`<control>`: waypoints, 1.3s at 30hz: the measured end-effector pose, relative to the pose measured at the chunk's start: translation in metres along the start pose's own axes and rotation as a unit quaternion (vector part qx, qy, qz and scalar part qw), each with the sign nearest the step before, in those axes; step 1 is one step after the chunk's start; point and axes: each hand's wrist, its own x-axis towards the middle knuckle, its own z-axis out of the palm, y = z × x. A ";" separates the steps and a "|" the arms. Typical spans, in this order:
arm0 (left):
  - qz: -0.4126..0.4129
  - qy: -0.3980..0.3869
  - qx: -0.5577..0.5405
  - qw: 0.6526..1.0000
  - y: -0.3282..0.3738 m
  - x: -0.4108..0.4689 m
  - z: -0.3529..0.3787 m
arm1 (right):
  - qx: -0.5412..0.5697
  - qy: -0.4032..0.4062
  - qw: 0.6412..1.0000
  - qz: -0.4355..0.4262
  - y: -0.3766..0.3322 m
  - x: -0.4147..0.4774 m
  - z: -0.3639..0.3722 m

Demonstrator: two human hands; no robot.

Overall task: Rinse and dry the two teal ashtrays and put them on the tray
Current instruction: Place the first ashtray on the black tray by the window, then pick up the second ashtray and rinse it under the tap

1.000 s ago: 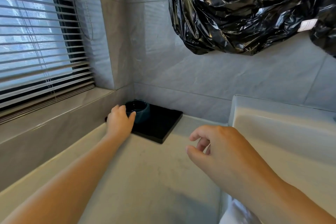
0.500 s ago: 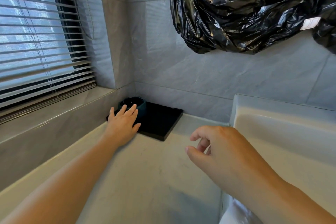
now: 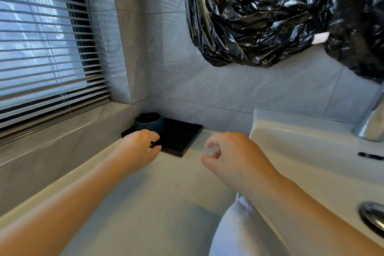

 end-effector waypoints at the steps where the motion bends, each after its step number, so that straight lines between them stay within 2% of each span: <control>1: 0.011 0.009 -0.011 1.000 0.008 -0.015 -0.012 | -0.004 0.008 1.000 -0.004 -0.001 0.001 -0.003; 7: 0.053 0.068 -0.070 0.994 0.052 -0.105 -0.075 | 0.032 0.050 0.998 -0.003 0.008 -0.020 -0.041; 13: 0.116 0.082 -0.127 0.982 0.124 -0.170 -0.098 | 0.010 0.086 0.996 0.011 0.031 -0.107 -0.101; 19: 0.201 0.074 -0.211 0.954 0.212 -0.222 -0.097 | -0.063 0.076 0.987 0.124 0.088 -0.246 -0.164; 25: 0.305 0.016 -0.238 0.922 0.294 -0.274 -0.092 | -0.107 0.117 0.948 0.276 0.151 -0.390 -0.221; 32: 0.338 -0.010 -0.263 0.904 0.358 -0.287 -0.070 | -0.121 0.112 0.903 0.396 0.199 -0.511 -0.244; 39: 0.356 -0.041 -0.271 0.893 0.406 -0.299 -0.064 | -0.122 0.140 0.873 0.451 0.244 -0.557 -0.260</control>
